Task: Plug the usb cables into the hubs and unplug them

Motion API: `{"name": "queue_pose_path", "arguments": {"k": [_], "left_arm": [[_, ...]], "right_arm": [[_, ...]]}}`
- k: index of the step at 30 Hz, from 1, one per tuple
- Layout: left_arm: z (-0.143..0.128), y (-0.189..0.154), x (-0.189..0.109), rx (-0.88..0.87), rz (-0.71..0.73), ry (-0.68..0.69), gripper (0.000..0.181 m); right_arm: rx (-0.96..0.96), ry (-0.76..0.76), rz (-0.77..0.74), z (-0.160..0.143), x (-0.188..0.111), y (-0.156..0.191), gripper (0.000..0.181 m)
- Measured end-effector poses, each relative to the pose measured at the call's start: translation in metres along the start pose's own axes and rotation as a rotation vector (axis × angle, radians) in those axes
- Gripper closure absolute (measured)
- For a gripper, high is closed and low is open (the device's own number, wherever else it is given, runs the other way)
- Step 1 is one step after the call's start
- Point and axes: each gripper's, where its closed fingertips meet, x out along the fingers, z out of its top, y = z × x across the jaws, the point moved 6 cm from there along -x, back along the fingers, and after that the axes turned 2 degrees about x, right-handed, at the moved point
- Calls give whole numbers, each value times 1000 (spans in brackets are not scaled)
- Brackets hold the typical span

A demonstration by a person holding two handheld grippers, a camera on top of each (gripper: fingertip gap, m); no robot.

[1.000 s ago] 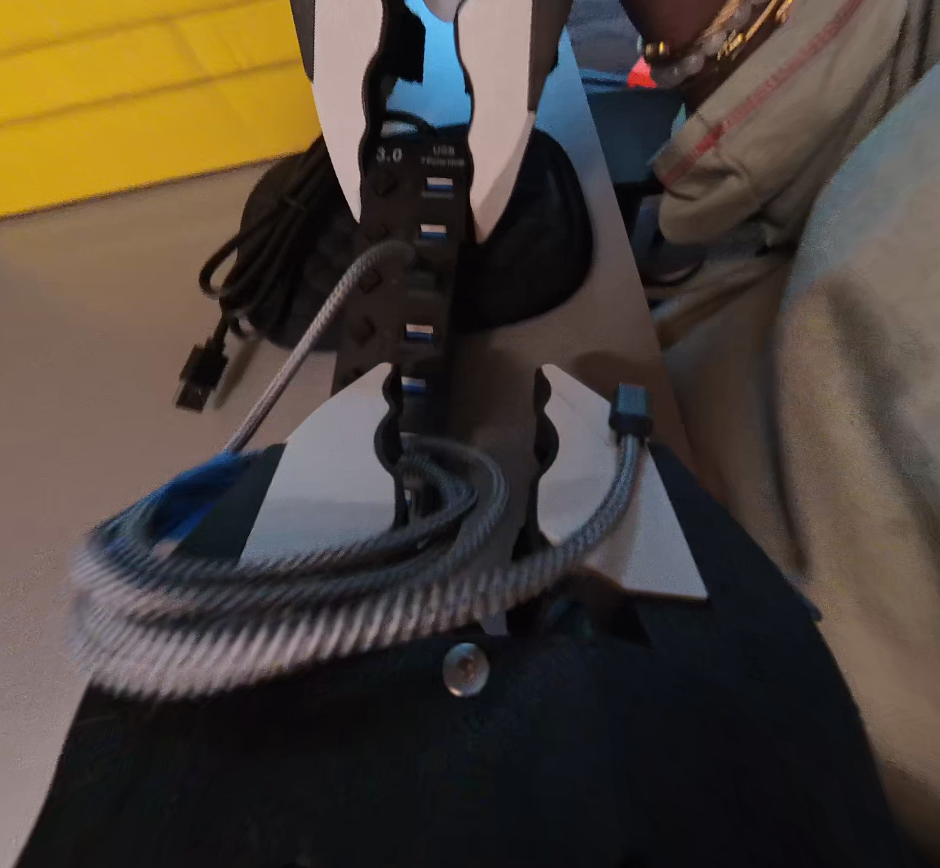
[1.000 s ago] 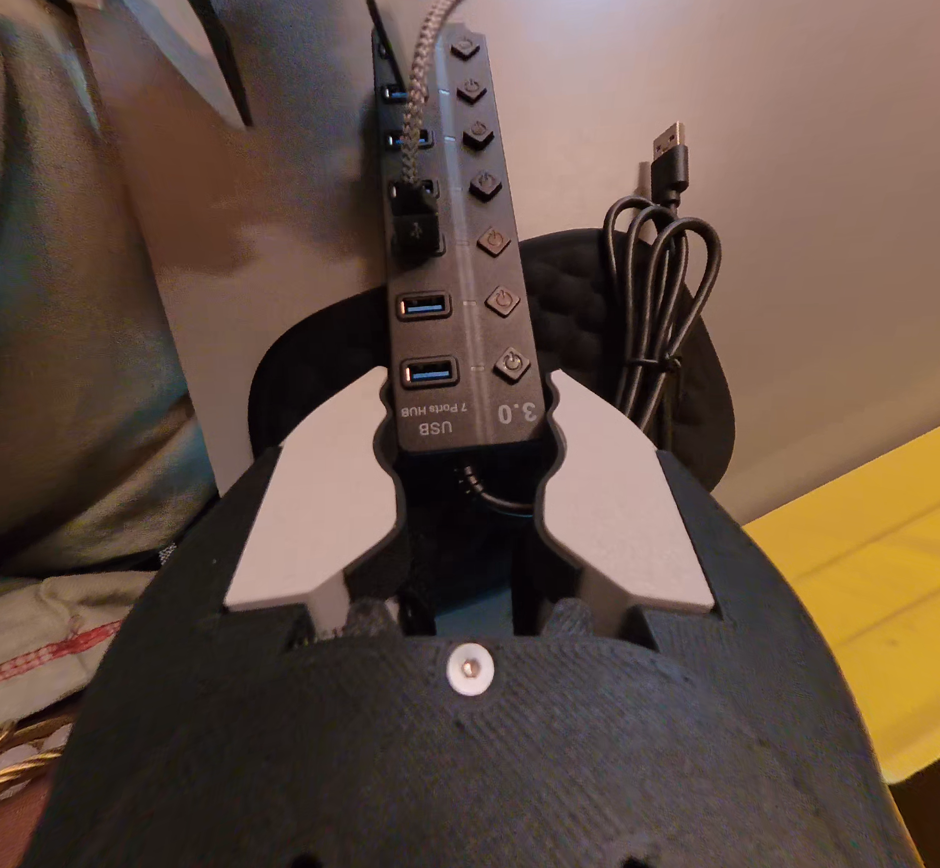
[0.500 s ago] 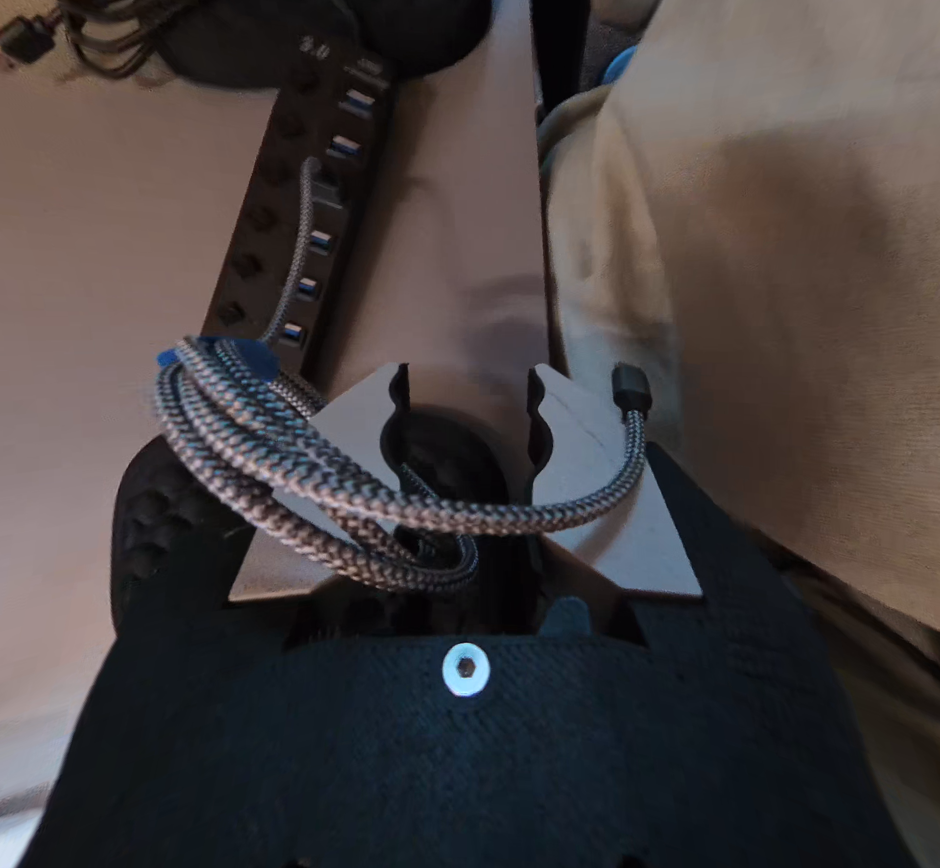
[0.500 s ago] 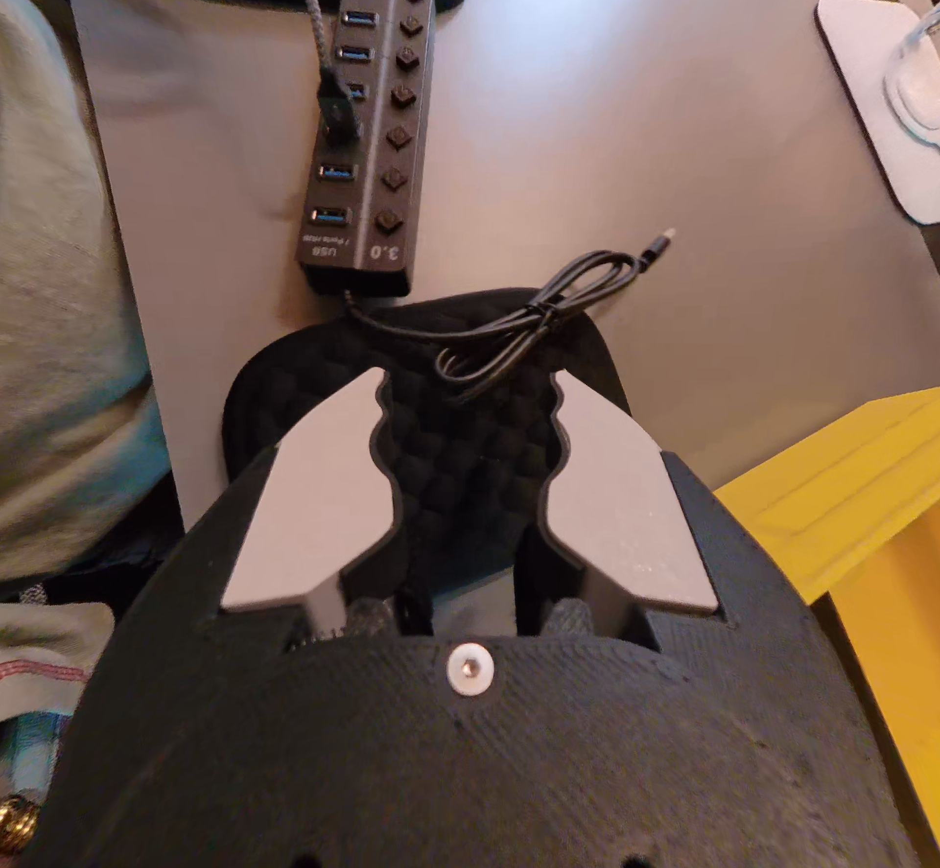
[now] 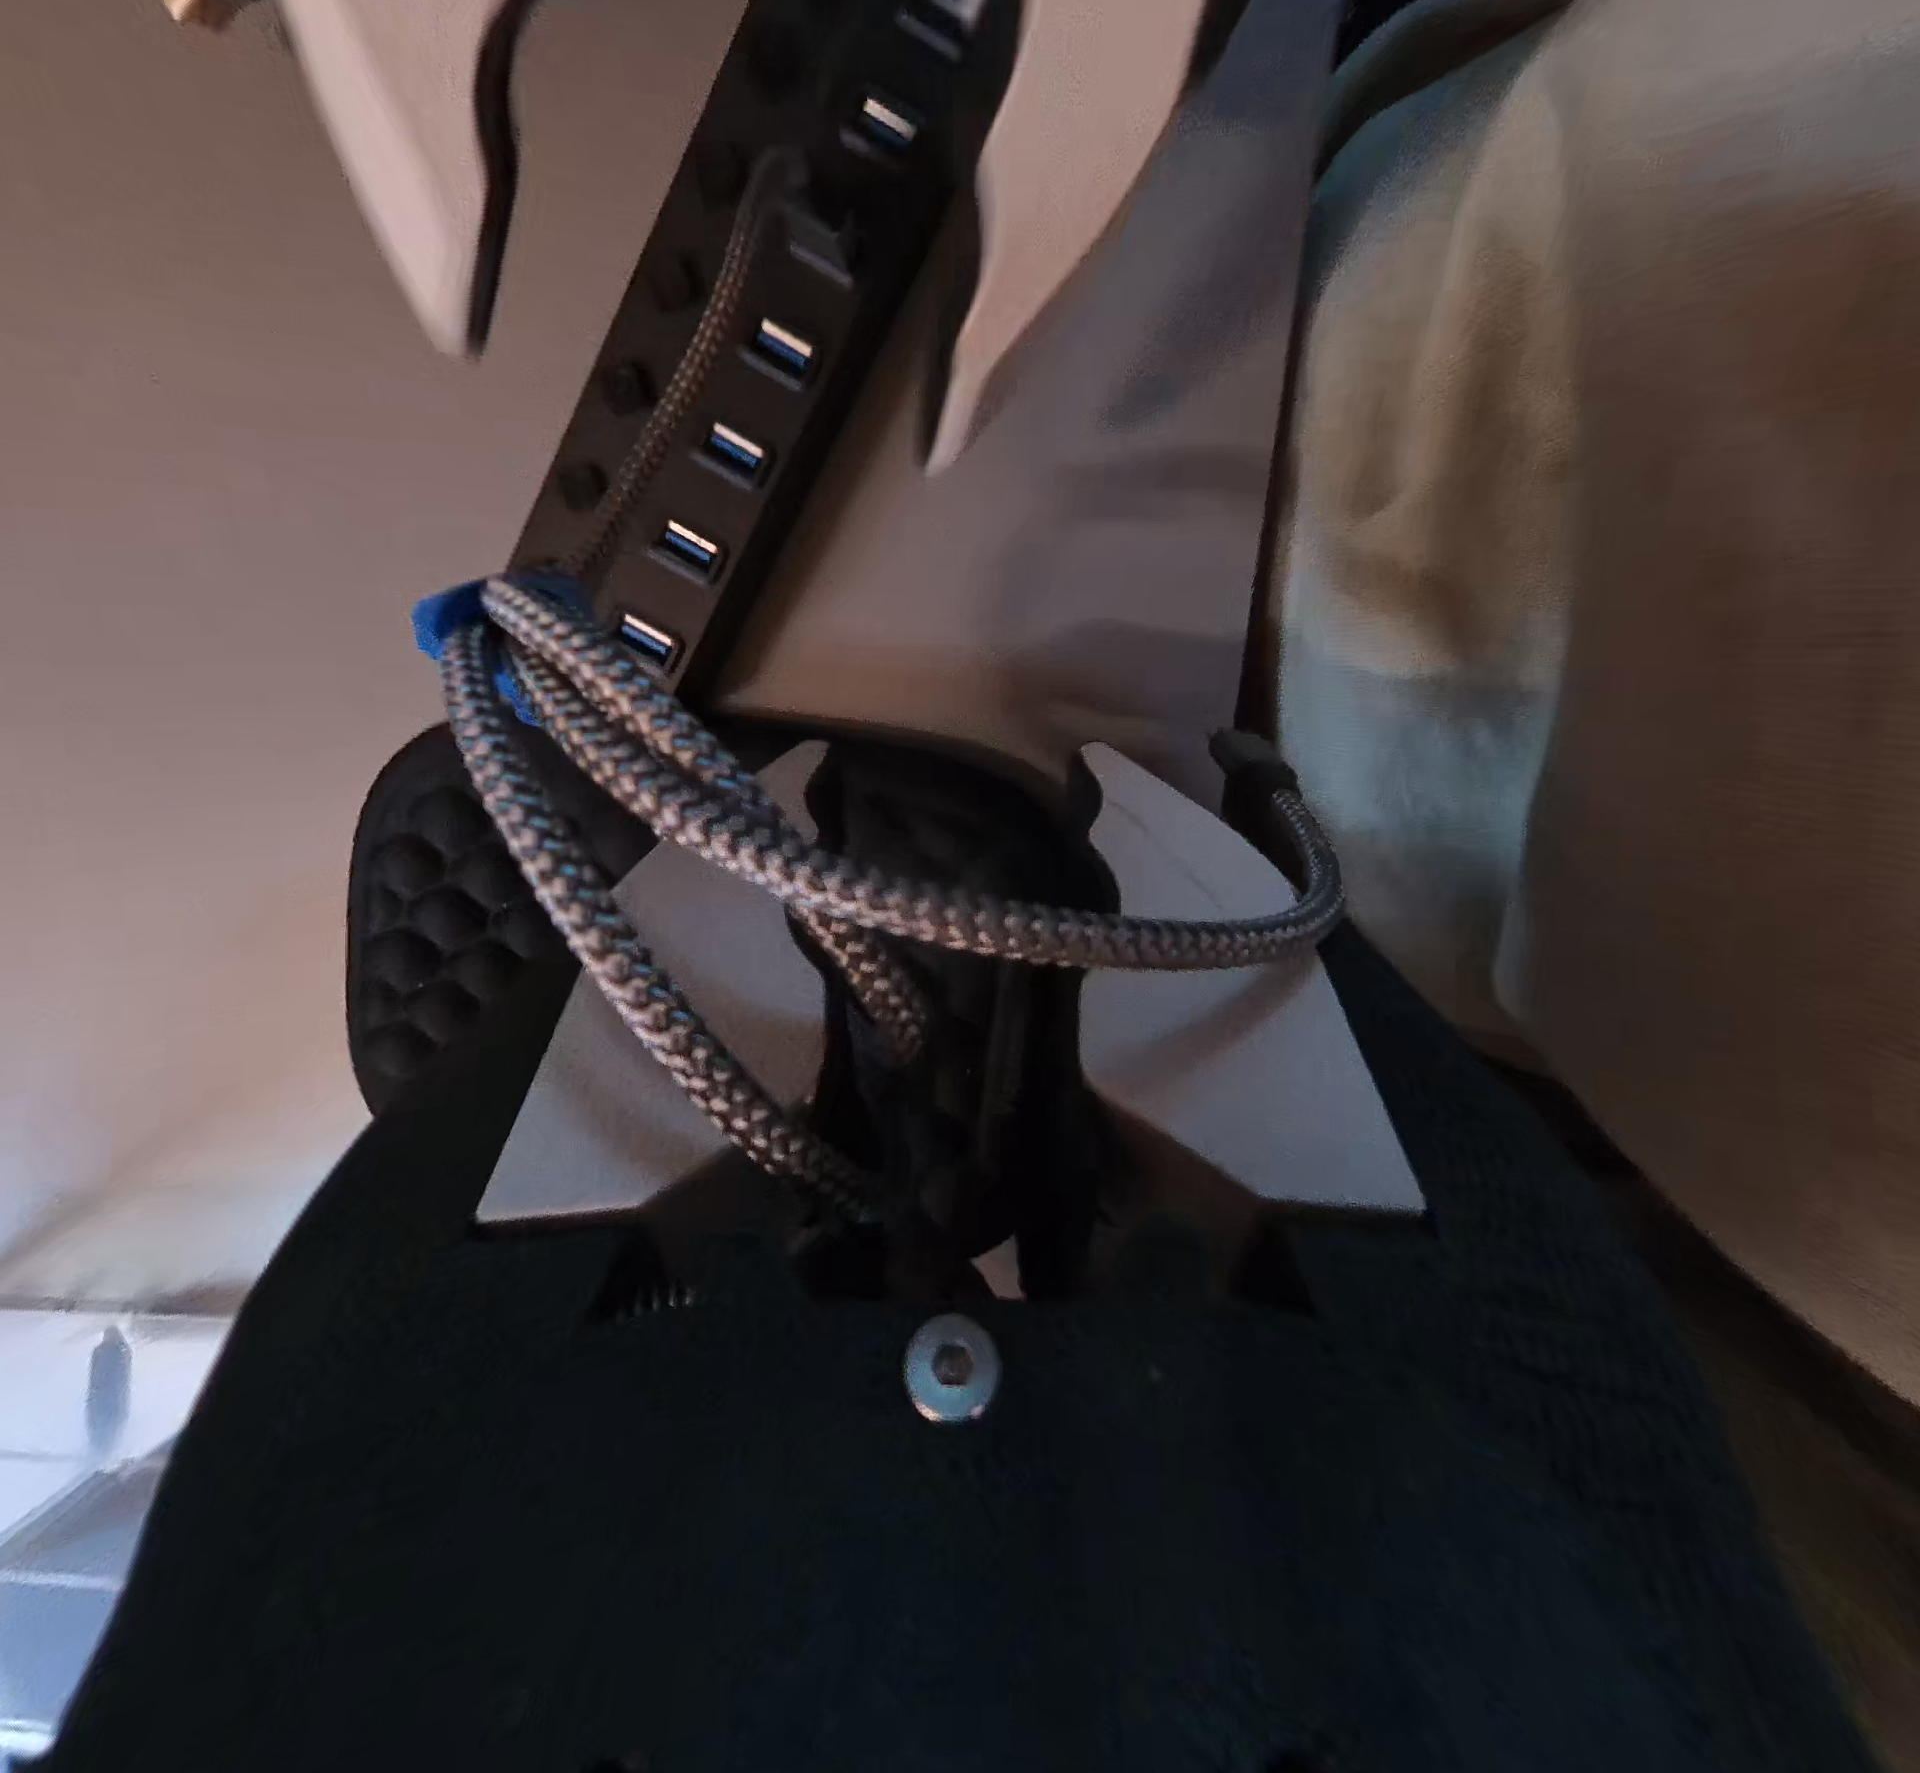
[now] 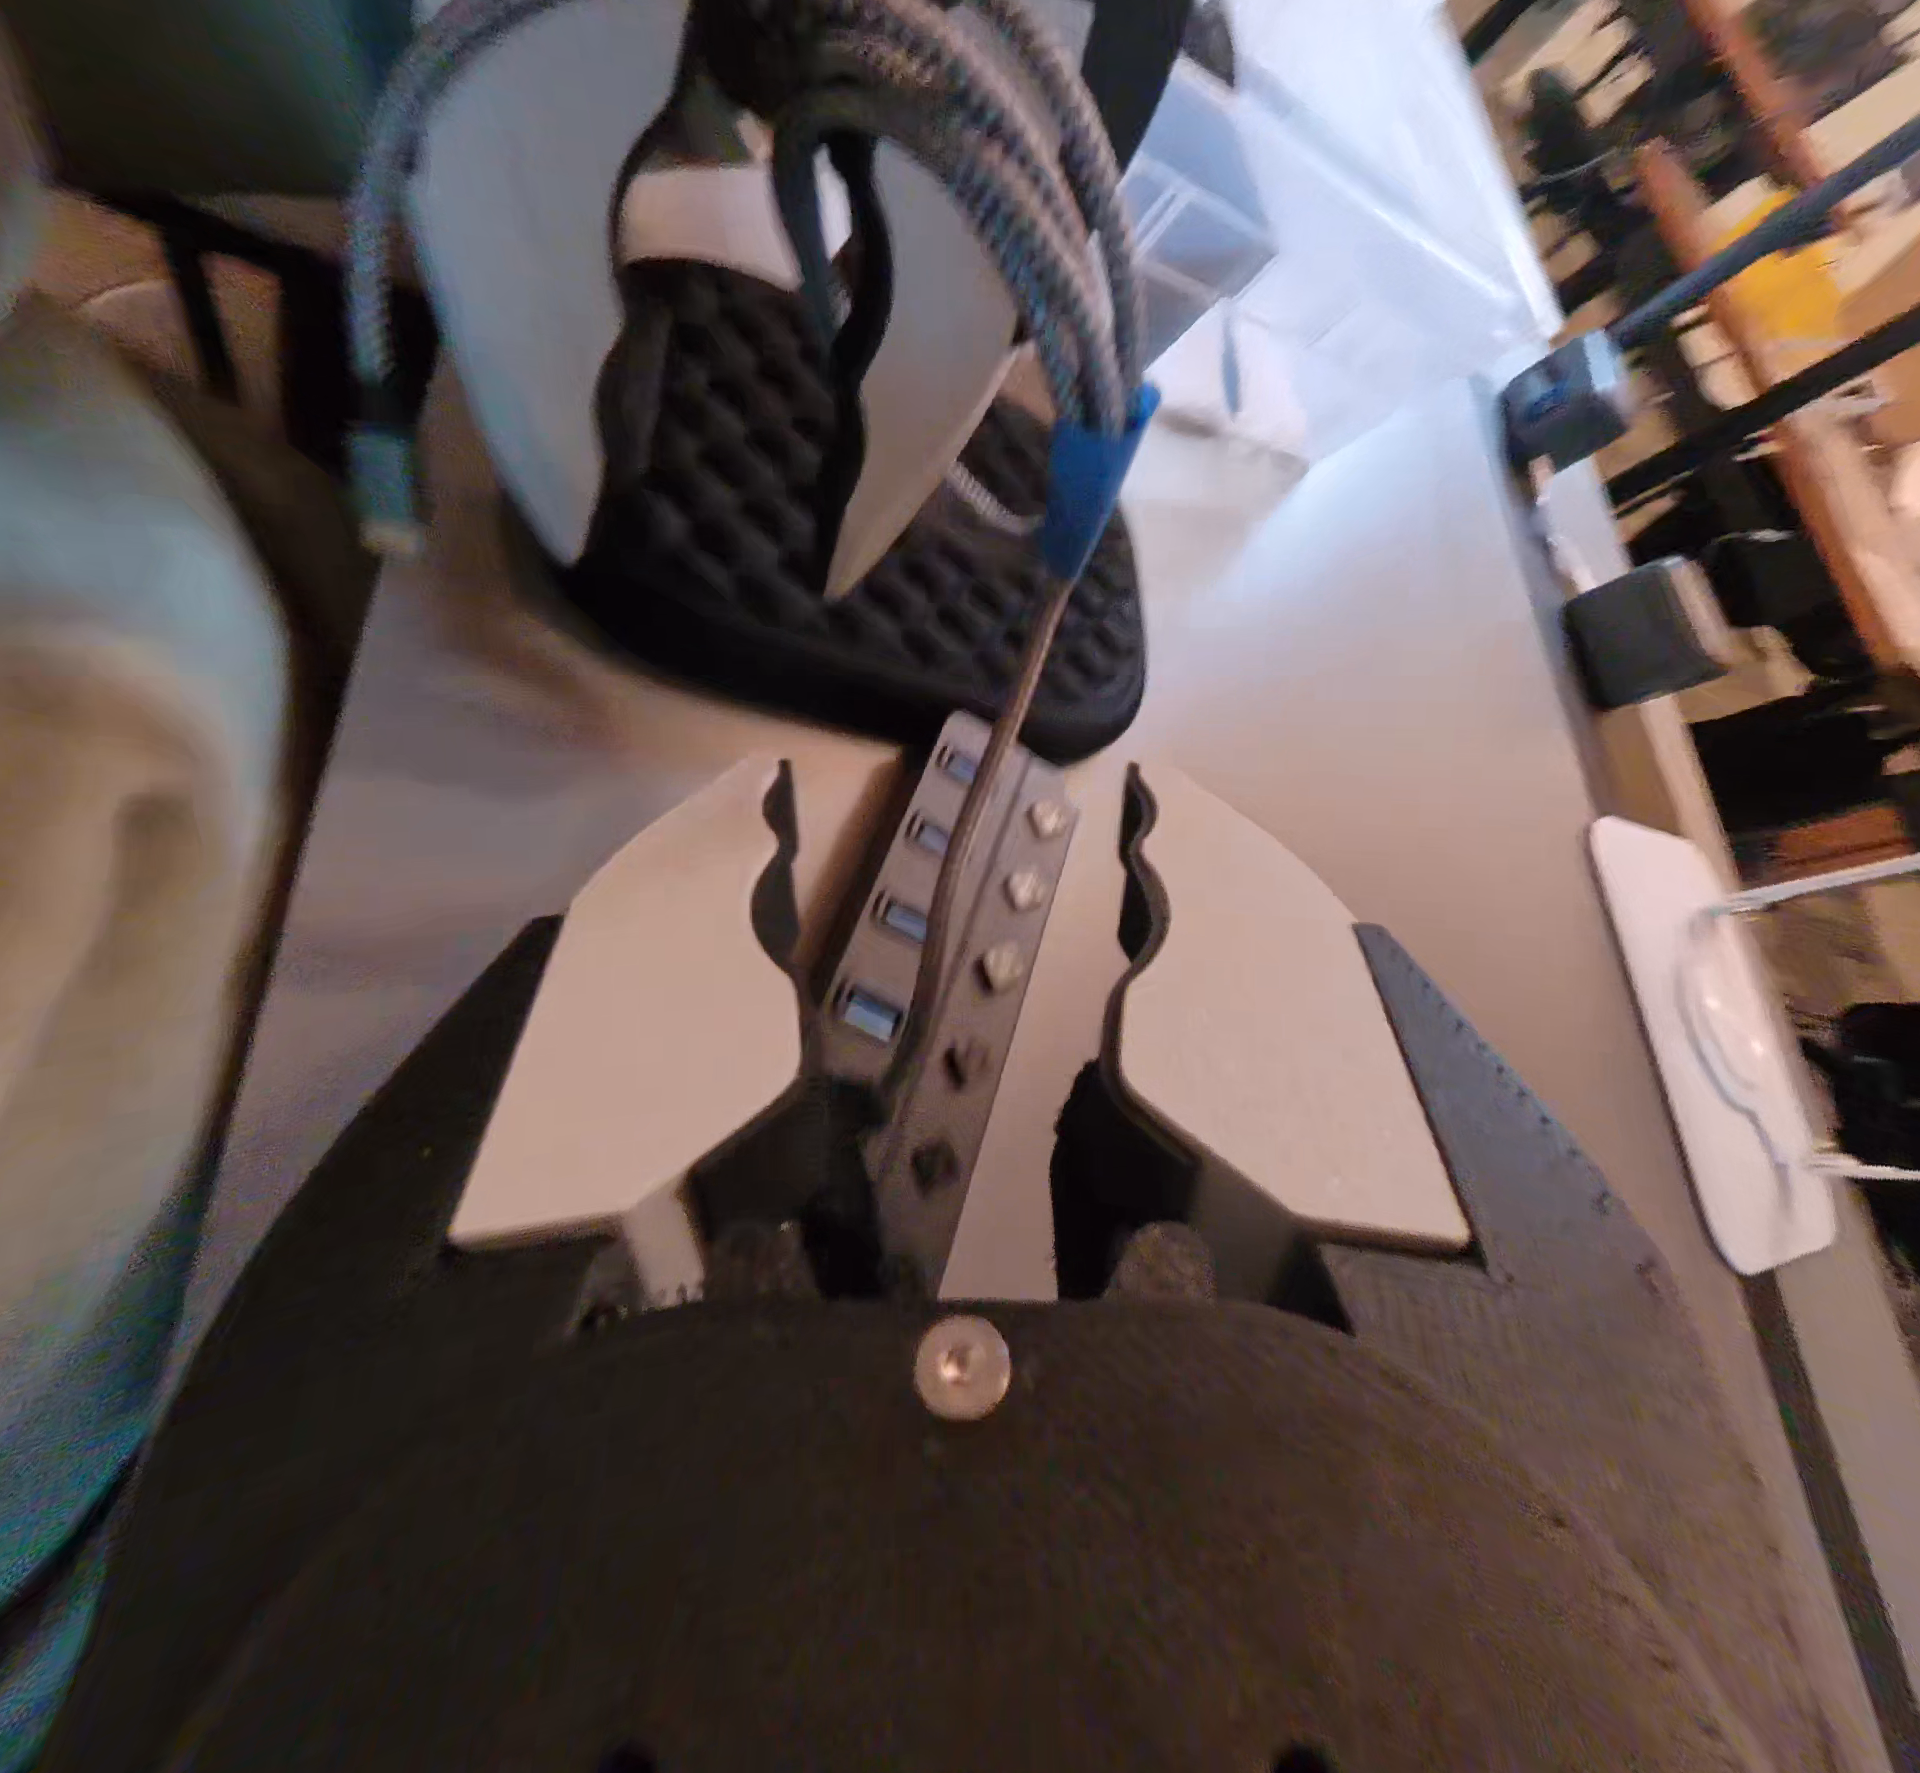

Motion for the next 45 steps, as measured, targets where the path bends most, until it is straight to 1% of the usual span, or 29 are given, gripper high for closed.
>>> {"name": "queue_pose_path", "arguments": {"k": [1, 2, 3, 4, 6, 9, 11, 13, 14, 16, 17, 19, 20, 21, 22, 23, 24, 25, 28, 30, 31, 32, 34, 36, 38, 40, 42, 44, 45], "left_arm": [[2, -1, -1, 9, -1, -20, 140], [3, -1, -3, 17, 2, -34, 140], [4, -1, -4, 30, 6, -40, 140], [4, -1, -4, 43, 16, -38, 140], [4, 1, -7, 55, 63, -40, 140], [13, 4, -11, 72, 124, -101, 138], [19, 6, -14, 141, 185, -134, 136], [25, 11, -23, 194, 269, -258, 133], [28, 17, -31, 199, 308, -357, 132], [31, 32, -56, 178, 453, -632, 131], [29, 36, -70, 153, 490, -782, 132], [22, 39, -96, 85, 502, -1046, 128], [17, 41, -105, 45, 511, -1123, 126], [12, 44, -114, 11, 553, -1152, 123], [5, 48, -122, -24, 638, -1147, 123], [-3, 53, -132, -82, 748, -1110, 124], [-14, 59, -142, -160, 870, -1054, 125], [-27, 63, -153, -235, 982, -990, 126], [-63, 63, -181, -363, 1240, -795, 129], [-80, 58, -192, -393, 1313, -705, 135], [-88, 57, -193, -414, 1311, -659, 138], [-96, 58, -190, -449, 1278, -601, 140], [-114, 61, -171, -539, 1110, -452, 140], [-135, 63, -146, -651, 941, -251, 141], [-153, 66, -124, -710, 852, -66, 141], [-161, 67, -102, -719, 736, 16, 145], [-166, 69, -85, -724, 656, 72, 147], [-168, 66, -68, -728, 537, 114, 149], [-170, 64, -60, -721, 478, 141, 149]], "right_arm": [[-2, -26, -39, 6, 9, -1, 131], [3, -61, -64, 13, 15, -1, 145], [10, -81, -95, 17, 18, -2, 170], [15, -73, -146, 17, 18, -6, 178], [28, -122, -226, 17, 6, -16, 180], [143, -247, -222, 11, -10, -26, 179], [196, -314, -204, 6, -14, -29, 180], [269, -354, -201, 1, -17, -33, 179], [300, -355, -218, -2, -18, -35, 179], [286, -346, -247, -9, -22, -38, 179], [259, -356, -249, -10, -24, -38, 179], [261, -336, -256, -14, -28, -41, 179], [274, -294, -282, -17, -27, -43, 179], [278, -229, -324, -21, -26, -46, 178], [257, -149, -357, -25, -23, -47, 168], [213, -68, -372, -27, -19, -45, 147], [173, -1, -369, -28, -15, -43, 130], [155, 32, -352, -28, -12, -41, 120], [202, -38, -247, -19, -13, -34, 101], [243, -10, -214, -24, -17, -34, 97], [255, 14, -220, -27, -21, -36, 93], [261, 29, -227, -29, -25, -37, 90], [270, 41, -224, -31, -33, -38, 86], [277, 64, -235, -35, -40, -40, 84], [281, 94, -299, -38, -44, -45, 84], [269, 123, -297, -37, -43, -44, 88], [240, 109, -156, -31, -37, -30, 86], [300, -27, 43, -18, -36, -14, 86], [391, -111, -18, -13, -40, -24, 90]]}}
